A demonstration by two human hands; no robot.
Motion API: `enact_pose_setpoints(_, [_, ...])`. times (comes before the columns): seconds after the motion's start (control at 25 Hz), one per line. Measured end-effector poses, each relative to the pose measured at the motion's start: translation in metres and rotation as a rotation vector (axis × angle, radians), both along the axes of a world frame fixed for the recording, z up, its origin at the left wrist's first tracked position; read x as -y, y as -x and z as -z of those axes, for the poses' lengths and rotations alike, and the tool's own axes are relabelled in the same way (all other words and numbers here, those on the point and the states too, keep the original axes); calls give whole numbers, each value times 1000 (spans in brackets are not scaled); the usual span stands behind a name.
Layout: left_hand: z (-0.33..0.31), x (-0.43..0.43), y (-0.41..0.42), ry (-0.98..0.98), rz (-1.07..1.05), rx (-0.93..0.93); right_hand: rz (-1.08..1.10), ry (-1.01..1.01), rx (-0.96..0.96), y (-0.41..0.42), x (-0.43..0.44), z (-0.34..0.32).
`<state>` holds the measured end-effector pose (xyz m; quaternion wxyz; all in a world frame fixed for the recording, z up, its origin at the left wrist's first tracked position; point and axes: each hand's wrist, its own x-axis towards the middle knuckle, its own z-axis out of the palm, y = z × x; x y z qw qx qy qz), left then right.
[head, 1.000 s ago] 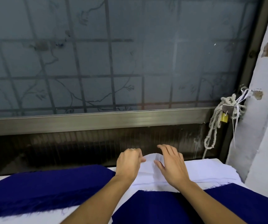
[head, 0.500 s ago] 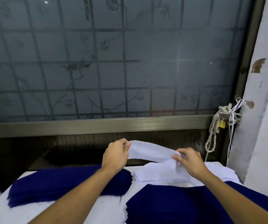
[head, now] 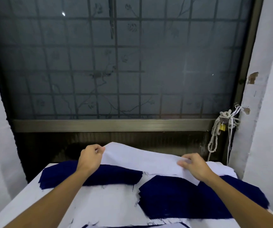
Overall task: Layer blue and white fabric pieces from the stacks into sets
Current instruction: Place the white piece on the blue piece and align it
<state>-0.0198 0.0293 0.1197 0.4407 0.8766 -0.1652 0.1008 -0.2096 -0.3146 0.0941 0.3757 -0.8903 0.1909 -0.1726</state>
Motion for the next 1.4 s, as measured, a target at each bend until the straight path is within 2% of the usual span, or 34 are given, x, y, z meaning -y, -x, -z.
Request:
enact_pose_setpoints(0.36, [-20, -49, 27, 86, -43, 49, 12, -113, 248, 37, -44, -39])
enact_pose_setpoints(0.68, [76, -98, 88, 35, -106, -105, -45, -198, 142, 79, -84, 60])
enact_pose_setpoints(0.84, [126, -115, 105, -101, -95, -200, 5, -115, 47, 97, -94, 106])
enact_pose_setpoints(1.0, [151, -120, 118, -302, -136, -188, 126, 133, -48, 114, -97, 131])
enact_pose_setpoints(1.16, [169, -121, 126, -243, -170, -57, 187, 301, -31, 118, -100, 141])
enact_pose_setpoints(1.4, [172, -123, 127, -187, -207, -33, 166, 430, 8, 116, -105, 143])
